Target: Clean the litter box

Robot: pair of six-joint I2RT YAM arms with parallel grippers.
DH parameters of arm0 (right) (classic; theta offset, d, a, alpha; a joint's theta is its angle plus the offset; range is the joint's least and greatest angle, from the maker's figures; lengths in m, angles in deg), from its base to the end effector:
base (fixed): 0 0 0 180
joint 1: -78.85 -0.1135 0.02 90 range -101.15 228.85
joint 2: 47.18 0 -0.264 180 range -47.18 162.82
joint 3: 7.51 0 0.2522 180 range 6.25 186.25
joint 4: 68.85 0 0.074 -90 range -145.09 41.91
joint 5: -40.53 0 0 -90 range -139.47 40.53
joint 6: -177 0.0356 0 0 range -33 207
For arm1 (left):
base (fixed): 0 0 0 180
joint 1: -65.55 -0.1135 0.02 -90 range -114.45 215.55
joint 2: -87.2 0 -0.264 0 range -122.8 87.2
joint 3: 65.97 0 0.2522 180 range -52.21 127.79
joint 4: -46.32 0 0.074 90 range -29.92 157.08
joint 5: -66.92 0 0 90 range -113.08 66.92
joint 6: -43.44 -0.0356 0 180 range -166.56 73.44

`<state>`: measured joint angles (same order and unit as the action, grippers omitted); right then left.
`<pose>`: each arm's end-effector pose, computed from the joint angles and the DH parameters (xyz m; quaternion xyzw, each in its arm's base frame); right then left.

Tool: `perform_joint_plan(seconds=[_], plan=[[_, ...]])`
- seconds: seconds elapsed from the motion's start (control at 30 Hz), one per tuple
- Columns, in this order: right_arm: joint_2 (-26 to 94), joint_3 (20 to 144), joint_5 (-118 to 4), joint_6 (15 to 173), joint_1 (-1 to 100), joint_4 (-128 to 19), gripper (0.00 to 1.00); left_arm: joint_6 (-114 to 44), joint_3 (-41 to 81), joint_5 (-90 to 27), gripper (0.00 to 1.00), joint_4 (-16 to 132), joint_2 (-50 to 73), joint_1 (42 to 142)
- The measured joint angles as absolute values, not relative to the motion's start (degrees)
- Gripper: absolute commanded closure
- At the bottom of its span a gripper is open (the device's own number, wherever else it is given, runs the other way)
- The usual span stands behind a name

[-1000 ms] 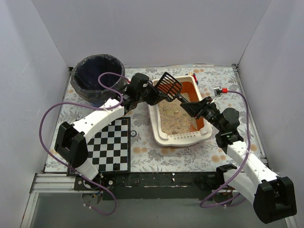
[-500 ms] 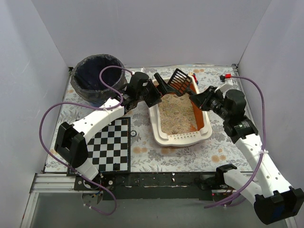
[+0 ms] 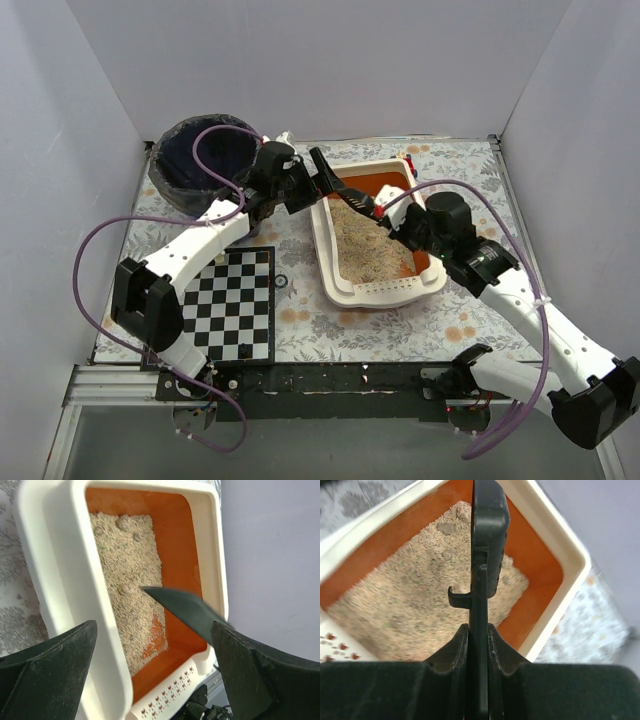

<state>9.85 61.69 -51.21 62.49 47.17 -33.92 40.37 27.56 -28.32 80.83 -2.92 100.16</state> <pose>0.1900 0.1185 0.3458 -0.3995 0.7306 0.0472 0.5517 0.2994 -0.2106 0.3360 -0.3633 0.7907 -0.4480 0.2051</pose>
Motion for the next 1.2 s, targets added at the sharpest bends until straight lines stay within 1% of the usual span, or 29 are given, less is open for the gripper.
perform_joint_plan(seconds=[0.1,0.2,0.23,0.37,0.6,0.63,0.67,0.7,0.73,1.0,1.2], plan=[[11.75,61.63,-47.03,50.33,42.99,-35.19,0.99,38.93,29.46,-31.86,0.02,80.77,-6.38,97.45],[15.69,61.63,-39.25,40.78,41.53,-35.91,0.99,37.9,31.69,-32.45,0.02,81.29,-10.35,96.8],[17.09,61.52,-36.63,38.36,41.4,-36.08,0.99,37.53,32.21,-32.56,0.04,81.64,-11.43,96.86],[18.84,57.8,-30.16,30.49,41.33,-40.48,0.99,36.31,34.24,-32.36,0.17,83.48,-14.35,97.06],[21.74,55.95,-28.39,23.1,41.27,-49.81,0.99,34.3,40.41,-29.58,0.38,87.21,-19.49,97.1],[22.75,55.97,-28.0,22.2,41.27,-51.25,0.99,33.99,41.59,-28.75,0.42,88.13,-20.52,97.08],[23.89,55.97,-27.6,21.57,41.27,-52.5,0.99,33.6,42.57,-27.92,0.49,89.03,-21.46,97.08],[25.17,55.97,-27.14,20.91,41.27,-53.57,0.99,33.23,43.4,-27.09,0.5,89.88,-22.33,97.06],[26.27,55.97,-26.84,20.54,41.27,-54.11,0.99,33.01,43.9,-26.48,0.56,90.38,-22.99,97.04],[32.98,56.03,-25.81,19.01,41.27,-57.0,0.99,30.49,46.53,-24.51,0.65,93.51,-25.85,96.77],[38.64,56.45,-25.68,19.06,41.27,-58.51,0.99,29.34,46.75,-24.4,0.67,93.53,-25.89,96.82]])
